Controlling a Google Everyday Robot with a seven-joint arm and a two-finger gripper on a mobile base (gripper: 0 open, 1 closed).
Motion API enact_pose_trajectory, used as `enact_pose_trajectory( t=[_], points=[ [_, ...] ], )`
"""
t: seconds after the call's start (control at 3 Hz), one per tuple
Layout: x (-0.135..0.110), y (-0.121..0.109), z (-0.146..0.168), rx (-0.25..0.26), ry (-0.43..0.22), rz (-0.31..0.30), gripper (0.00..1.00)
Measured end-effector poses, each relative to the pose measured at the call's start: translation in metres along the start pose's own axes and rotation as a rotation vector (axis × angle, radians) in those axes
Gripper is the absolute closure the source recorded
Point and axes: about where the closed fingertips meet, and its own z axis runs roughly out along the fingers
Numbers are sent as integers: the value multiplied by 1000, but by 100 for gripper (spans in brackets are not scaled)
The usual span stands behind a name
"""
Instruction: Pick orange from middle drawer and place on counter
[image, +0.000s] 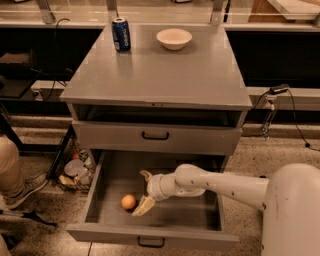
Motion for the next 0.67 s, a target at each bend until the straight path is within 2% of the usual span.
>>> enact_pose_trajectory(
  t=[0.67],
  points=[
    [5, 18, 39, -50, 30, -52, 0]
  ],
)
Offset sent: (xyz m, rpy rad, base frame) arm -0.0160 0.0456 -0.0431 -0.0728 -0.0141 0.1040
